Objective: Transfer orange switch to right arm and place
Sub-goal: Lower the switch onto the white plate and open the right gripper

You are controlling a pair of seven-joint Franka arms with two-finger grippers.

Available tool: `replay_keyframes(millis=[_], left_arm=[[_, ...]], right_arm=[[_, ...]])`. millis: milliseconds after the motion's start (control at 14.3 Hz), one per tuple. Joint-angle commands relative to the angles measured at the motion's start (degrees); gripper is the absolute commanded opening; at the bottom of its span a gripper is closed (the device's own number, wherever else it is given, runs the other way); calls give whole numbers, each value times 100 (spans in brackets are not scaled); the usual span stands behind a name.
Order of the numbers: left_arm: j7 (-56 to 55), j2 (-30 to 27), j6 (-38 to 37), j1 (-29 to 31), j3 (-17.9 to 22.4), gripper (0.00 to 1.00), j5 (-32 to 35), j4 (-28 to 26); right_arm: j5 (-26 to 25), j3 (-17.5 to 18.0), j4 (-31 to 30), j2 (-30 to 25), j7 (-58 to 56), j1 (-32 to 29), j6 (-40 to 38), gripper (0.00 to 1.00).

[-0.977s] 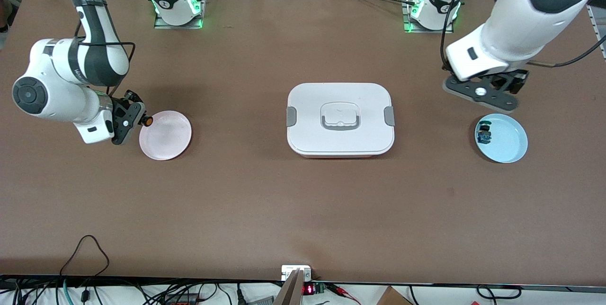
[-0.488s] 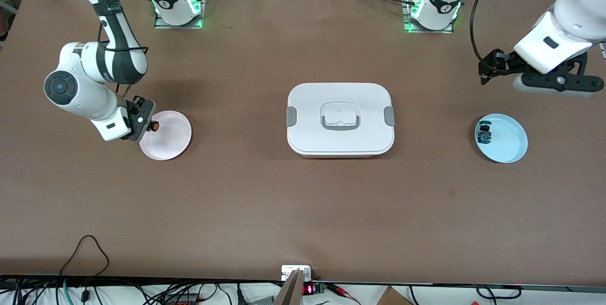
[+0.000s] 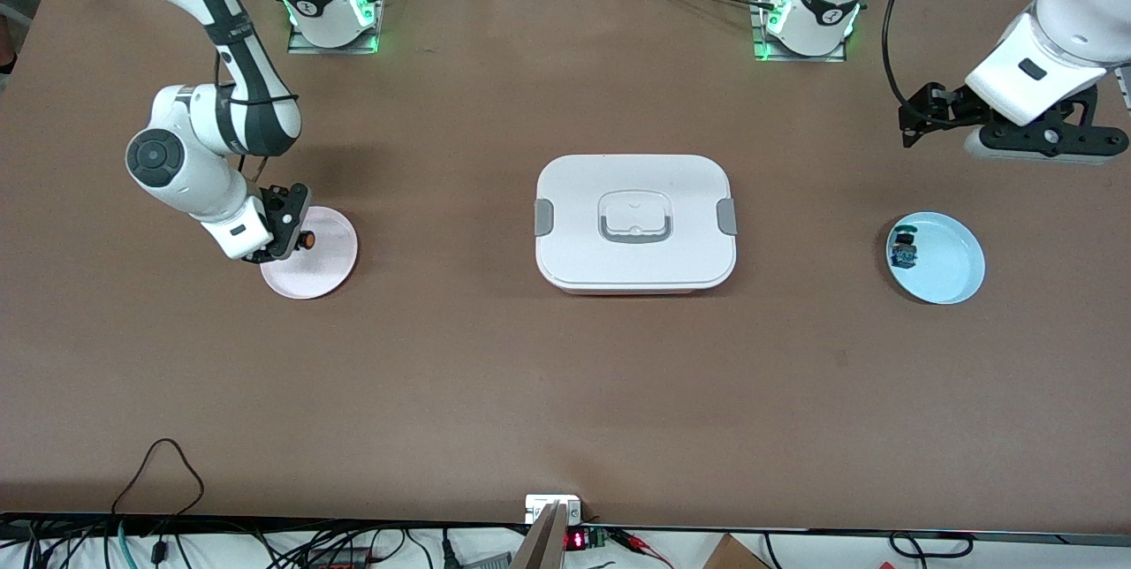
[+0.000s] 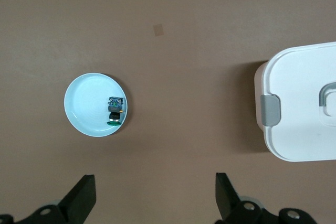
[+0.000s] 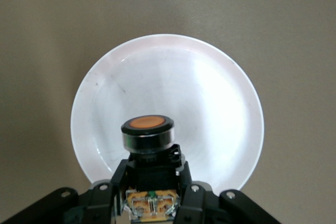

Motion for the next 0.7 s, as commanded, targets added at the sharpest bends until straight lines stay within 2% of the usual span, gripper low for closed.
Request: replay_keyframes(millis=[0, 628], left_arm=[[-7, 84, 47, 83, 46, 100, -147, 111], [-113, 154, -119, 153, 54, 100, -139, 190]], right_arm=[[-87, 3, -64, 168, -262, -4, 228, 1], [-87, 3, -196, 370, -553, 119, 483, 1]])
